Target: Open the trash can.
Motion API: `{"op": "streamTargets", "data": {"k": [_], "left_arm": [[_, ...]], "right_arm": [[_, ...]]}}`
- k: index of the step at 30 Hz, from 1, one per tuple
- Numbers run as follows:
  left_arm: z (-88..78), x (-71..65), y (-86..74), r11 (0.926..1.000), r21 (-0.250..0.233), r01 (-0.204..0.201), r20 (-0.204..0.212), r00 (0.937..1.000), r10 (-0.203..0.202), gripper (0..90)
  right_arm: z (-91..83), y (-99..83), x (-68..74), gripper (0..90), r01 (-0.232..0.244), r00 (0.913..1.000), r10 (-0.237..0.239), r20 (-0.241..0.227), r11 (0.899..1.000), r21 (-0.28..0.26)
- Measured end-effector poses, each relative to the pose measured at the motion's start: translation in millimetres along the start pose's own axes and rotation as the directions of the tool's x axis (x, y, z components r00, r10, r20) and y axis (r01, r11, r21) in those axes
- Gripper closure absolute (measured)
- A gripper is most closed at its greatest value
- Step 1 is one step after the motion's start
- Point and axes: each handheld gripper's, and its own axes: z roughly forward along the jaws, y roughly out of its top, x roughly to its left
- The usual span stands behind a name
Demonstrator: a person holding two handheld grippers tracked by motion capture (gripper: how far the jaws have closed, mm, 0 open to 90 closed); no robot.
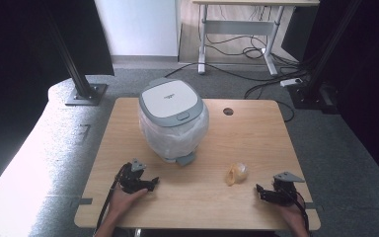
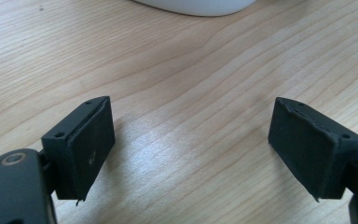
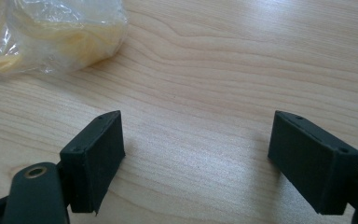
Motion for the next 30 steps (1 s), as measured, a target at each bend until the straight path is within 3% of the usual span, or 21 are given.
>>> {"op": "streamTargets", "data": {"k": [15, 23, 26, 28, 30], "left_arm": [[-2.9, 3.1, -2.9, 1.0, -0.004, 0.002, 0.001, 1.0, -0.002, 16.3], [-9.1, 5.7, -7.4, 0.999, -0.041, 0.019, -0.03, 0.9993, -0.02, 35.9], [-14.9, 4.7, -8.0, 0.9964, -0.081, 0.024, -0.043, 0.9987, -0.027, 44.1], [-18.9, 5.1, -7.5, 0.9944, -0.102, 0.028, -0.038, 0.9988, -0.032, 49.3], [-24.4, 5.9, -6.7, 0.9897, -0.137, 0.04, -0.006, 0.9991, -0.042, 55.2]], "right_arm": [[0.1, 0.2, -0.3, 17.7, 0.0, 1.0, 0.0, 0.001, 1.0, 0.001], [0.1, 0.2, -0.3, 17.7, 0.0, 1.0, 0.0, 0.001, 1.0, 0.001], [0.2, 0.2, -0.3, 17.7, 0.0, 1.0, 0.0, 0.002, 1.0, 0.001], [0.1, 0.2, -0.2, 17.7, -0.001, 1.0, 0.001, 0.001, 1.0, 0.001], [0.2, 0.2, -0.3, 17.7, 0.0, 1.0, 0.0, 0.001, 1.0, 0.001]]}}
